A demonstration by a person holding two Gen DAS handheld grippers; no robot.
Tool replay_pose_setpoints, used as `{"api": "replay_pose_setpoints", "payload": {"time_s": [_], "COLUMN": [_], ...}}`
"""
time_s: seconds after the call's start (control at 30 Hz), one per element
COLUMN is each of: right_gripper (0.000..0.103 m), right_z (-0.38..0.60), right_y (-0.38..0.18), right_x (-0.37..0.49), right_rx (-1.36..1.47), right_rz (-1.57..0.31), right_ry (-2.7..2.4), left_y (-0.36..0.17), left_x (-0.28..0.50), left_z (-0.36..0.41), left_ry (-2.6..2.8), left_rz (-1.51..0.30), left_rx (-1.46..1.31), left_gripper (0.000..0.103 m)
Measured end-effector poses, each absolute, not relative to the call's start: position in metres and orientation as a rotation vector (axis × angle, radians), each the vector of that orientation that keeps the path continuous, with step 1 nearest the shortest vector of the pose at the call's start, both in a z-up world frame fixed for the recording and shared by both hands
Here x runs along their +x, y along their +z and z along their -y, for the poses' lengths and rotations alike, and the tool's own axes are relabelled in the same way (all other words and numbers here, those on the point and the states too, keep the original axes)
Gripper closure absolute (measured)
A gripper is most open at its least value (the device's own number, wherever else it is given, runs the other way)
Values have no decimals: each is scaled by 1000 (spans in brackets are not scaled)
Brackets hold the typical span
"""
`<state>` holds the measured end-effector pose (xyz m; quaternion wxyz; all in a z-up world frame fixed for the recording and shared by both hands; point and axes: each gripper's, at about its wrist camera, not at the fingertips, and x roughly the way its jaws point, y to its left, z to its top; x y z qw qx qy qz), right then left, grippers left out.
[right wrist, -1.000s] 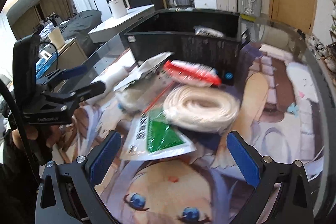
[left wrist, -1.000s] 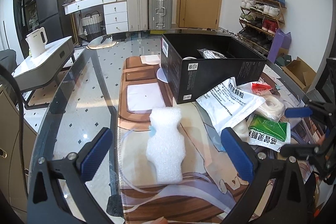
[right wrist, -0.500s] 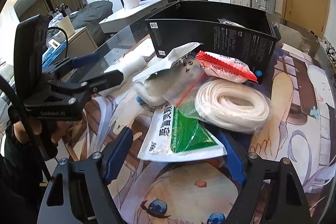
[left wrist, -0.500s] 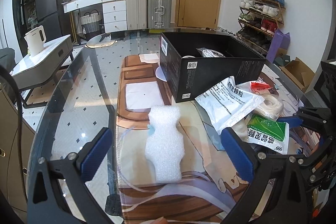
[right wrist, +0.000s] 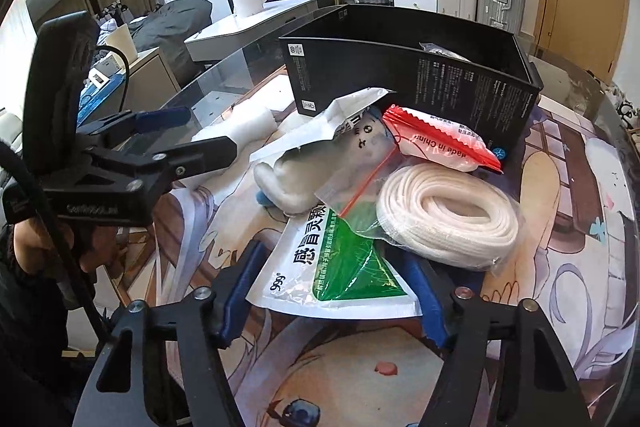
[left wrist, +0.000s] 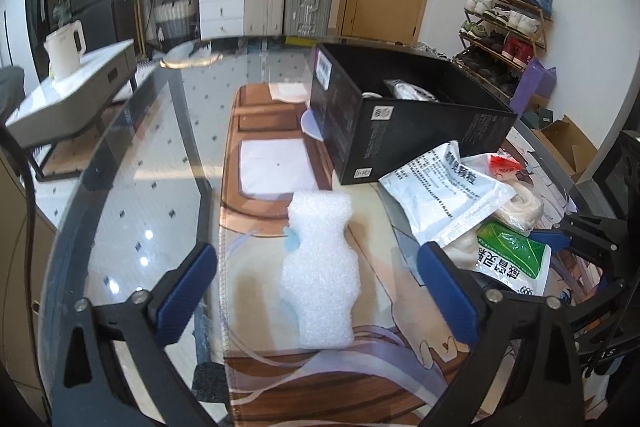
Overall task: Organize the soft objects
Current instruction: 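Grasp the white foam block with the left tool while the right tool grasps the green packet, then carry the foam block with the left tool while the right tool carries the green packet to the box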
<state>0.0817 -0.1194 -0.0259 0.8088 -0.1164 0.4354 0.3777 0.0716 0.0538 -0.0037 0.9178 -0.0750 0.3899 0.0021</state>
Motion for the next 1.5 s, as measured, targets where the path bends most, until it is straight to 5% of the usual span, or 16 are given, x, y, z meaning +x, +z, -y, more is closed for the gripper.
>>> {"api": "replay_pose_setpoints", "payload": {"time_s": [0.33,0.67,1.5], "right_gripper": [40,63,64], "right_z": [133,141,160], "right_y": [-29,-30,9], "right_x": [79,67,32], "right_rx": [-248,-272,-231], "right_rz": [-913,-888,-770], "right_ry": [812,816,872], "left_y": [-11,-5,28], "left_x": [75,61,31], "left_z": [-44,-43,-39], "left_ry": [-44,-47,-66], "left_rz": [-846,-817,-709], "left_rx": [-113,-105,-131], "left_gripper": [66,67,67]}}
